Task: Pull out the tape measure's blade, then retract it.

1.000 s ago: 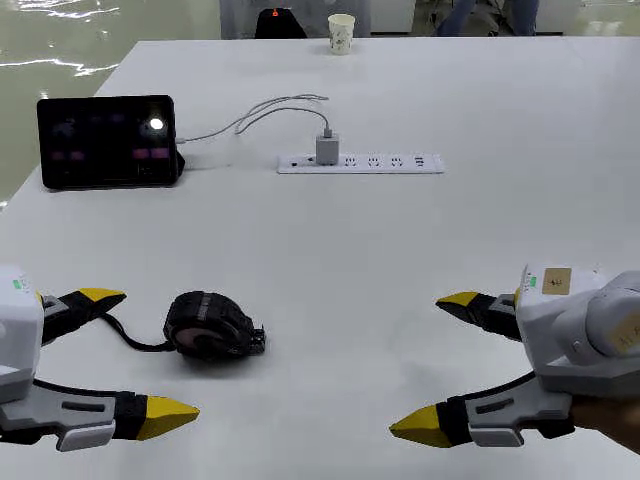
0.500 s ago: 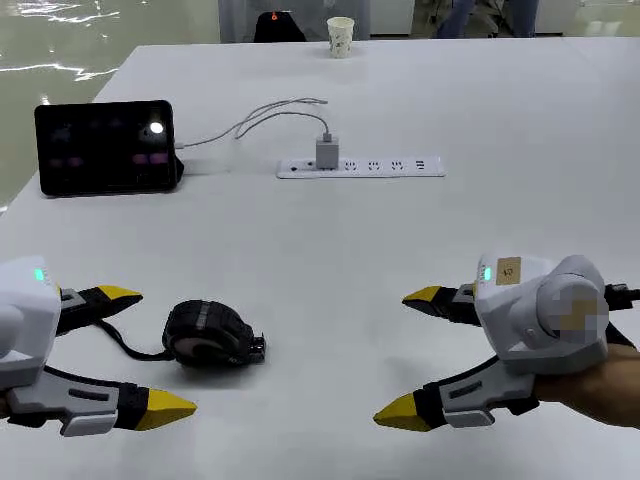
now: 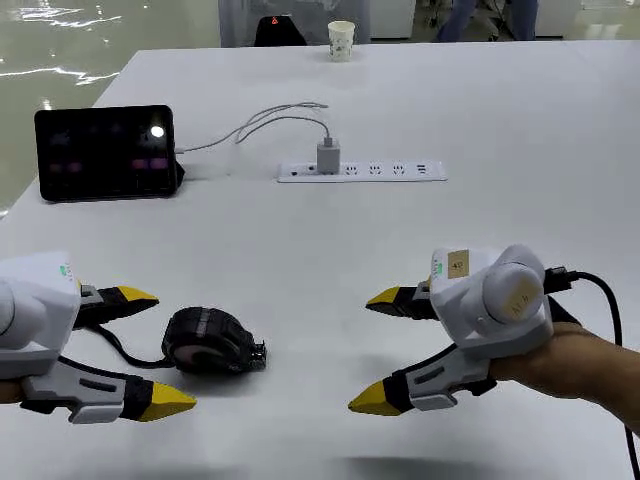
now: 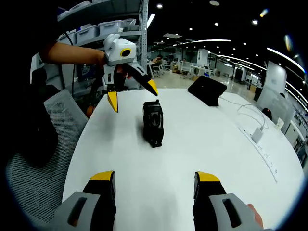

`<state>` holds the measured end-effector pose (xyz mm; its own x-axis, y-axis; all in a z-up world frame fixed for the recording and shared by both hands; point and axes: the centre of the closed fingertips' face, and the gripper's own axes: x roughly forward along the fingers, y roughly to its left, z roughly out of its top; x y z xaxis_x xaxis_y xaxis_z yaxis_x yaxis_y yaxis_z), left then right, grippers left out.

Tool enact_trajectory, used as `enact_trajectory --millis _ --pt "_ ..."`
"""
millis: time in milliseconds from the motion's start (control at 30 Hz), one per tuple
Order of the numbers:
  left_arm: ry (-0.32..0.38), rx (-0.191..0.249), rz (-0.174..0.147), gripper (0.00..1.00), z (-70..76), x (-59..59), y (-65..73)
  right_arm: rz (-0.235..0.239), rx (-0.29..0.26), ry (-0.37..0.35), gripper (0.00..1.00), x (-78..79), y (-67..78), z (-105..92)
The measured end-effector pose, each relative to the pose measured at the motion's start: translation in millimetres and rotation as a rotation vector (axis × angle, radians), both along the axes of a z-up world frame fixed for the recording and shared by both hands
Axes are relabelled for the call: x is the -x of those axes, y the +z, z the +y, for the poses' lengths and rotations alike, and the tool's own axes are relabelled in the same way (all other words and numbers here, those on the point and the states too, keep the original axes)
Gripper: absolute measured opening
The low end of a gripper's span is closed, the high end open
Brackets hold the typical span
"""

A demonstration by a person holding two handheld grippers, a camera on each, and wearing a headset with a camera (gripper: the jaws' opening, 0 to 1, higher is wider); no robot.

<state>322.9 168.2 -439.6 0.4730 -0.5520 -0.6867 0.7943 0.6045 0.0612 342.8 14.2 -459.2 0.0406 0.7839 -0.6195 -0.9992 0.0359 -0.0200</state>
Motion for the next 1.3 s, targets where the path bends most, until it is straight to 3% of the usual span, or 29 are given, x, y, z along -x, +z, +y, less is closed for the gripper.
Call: enact_trajectory --millis 900,1300 --pt "-0.139 -0.102 0.072 0.51 1.0 -18.8 -19.8 0.003 0.032 0.108 0.42 -15.3 -25.2 50.0" --pt "-0.182 -0.144 0.096 0.43 3.7 -21.4 -28.7 -0.002 0.062 0.169 0.36 -12.2 -36.9 67.8"
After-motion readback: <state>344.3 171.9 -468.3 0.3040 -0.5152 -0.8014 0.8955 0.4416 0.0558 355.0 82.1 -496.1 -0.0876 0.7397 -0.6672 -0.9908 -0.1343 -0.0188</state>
